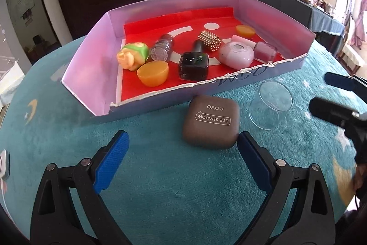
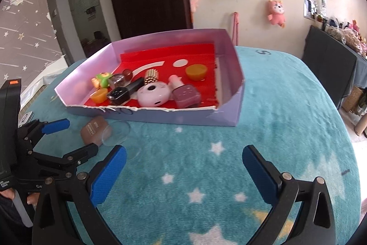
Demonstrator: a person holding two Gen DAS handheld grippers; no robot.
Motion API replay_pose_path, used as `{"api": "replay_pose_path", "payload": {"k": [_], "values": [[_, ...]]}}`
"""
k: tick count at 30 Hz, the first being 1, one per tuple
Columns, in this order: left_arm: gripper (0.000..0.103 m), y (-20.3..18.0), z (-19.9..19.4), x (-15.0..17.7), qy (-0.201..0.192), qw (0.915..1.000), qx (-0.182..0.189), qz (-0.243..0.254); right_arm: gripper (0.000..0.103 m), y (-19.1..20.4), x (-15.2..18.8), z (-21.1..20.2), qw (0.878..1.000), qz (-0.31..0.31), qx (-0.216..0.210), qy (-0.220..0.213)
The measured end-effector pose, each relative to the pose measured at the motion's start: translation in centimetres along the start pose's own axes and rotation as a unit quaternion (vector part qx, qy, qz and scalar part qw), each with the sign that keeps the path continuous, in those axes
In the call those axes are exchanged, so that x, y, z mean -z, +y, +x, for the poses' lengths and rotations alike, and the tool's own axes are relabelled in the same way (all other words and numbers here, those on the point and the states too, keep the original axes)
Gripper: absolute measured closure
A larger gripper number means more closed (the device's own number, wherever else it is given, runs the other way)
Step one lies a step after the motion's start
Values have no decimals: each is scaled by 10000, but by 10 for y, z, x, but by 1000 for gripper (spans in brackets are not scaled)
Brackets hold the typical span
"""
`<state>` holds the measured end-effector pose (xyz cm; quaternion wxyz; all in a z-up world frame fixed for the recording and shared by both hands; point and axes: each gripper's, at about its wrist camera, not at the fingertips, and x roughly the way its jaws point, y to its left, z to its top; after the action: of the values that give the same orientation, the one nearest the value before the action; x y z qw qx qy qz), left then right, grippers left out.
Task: Organize rigid objects
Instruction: 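Grasp the brown eye shadow case with the left tool while the right tool grasps the clear cup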
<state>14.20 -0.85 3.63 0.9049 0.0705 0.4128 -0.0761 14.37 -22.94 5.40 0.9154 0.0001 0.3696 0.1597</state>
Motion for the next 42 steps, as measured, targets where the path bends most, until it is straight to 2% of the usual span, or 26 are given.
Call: {"api": "replay_pose_path", "payload": {"k": [5, 12, 14, 23, 26, 28, 37, 42], "values": [[7, -2, -3, -4, -10, 9992, 297, 284, 0, 15, -3, 15, 9975, -267, -575, 311], [7, -2, 3, -10, 101, 9985, 372, 393, 0, 17, -6, 31, 9927, -359, -972, 620], [8, -1, 5, -12, 116, 9983, 415, 383, 3, 18, -8, 36, 9913, -392, -1042, 704], [26, -2, 13, -18, 265, 9968, 616, 431, 13, 34, -11, 47, 9868, -814, -1097, 868], [31, -3, 17, -20, 307, 9965, 656, 428, 15, 37, -13, 49, 9862, -889, -1088, 871], [33, -4, 19, -20, 336, 9961, 703, 419, 21, 38, -14, 50, 9862, -912, -1082, 865], [41, -5, 22, -21, 309, 9957, 776, 392, 29, 41, -17, 53, 9843, -996, -1189, 844], [50, -9, 21, -22, 262, 9951, 839, 451, 39, 44, -17, 53, 9829, -1063, -1262, 820]]}}
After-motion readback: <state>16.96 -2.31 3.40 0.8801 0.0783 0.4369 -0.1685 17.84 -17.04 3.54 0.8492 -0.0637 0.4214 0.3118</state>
